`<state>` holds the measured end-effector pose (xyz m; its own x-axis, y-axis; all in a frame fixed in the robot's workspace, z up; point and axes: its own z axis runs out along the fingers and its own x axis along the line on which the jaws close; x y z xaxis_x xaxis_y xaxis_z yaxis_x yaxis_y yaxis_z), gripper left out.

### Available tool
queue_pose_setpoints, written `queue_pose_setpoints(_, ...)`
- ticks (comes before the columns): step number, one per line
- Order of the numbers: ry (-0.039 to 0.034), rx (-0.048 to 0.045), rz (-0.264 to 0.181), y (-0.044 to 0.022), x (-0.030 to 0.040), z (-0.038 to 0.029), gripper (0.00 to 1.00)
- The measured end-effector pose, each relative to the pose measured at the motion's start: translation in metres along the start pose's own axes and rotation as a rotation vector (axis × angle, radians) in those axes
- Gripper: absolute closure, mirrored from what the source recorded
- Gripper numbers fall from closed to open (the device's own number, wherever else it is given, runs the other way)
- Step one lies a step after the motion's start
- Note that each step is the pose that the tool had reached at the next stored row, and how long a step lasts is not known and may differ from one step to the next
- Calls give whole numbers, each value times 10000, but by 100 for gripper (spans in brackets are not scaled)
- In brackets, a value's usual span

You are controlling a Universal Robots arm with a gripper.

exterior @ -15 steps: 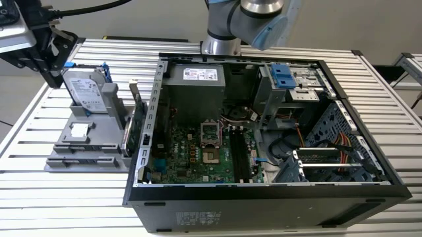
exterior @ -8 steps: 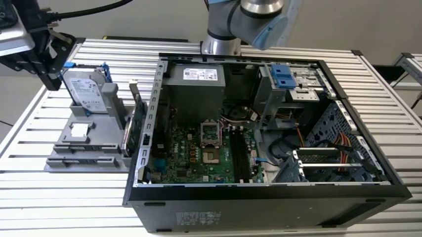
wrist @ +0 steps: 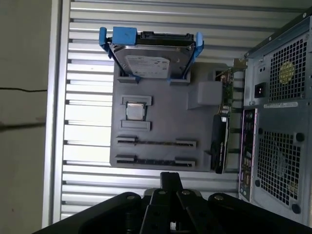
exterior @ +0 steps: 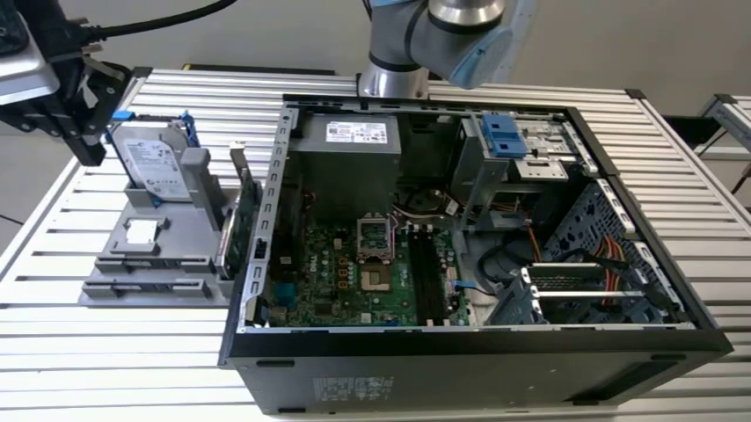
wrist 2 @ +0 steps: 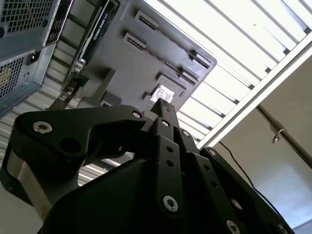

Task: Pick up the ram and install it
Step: 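Reach for the ram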

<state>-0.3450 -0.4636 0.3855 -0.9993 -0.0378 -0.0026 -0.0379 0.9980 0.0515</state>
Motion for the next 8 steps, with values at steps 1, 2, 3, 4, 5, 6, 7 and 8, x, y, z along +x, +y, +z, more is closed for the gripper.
queue_pose_setpoints(1, 1, 0, -6, -7, 2, -1, 100)
queue_pose_setpoints(2, 0, 0, -7, -15, 3, -1, 100)
queue_pose_setpoints(3, 0, -1, -7, -25, 5, -1, 100)
queue_pose_setpoints(4, 0, -2, -6, -35, 6, -2, 100)
queue_pose_setpoints(5, 1, -4, -6, -46, 7, -2, 100)
queue_pose_setpoints(6, 0, -8, -6, -57, 8, -3, 100)
queue_pose_setpoints(7, 1, -10, -3, -67, 9, -4, 100)
queue_pose_setpoints(8, 1, -14, 3, -76, 9, -4, 100)
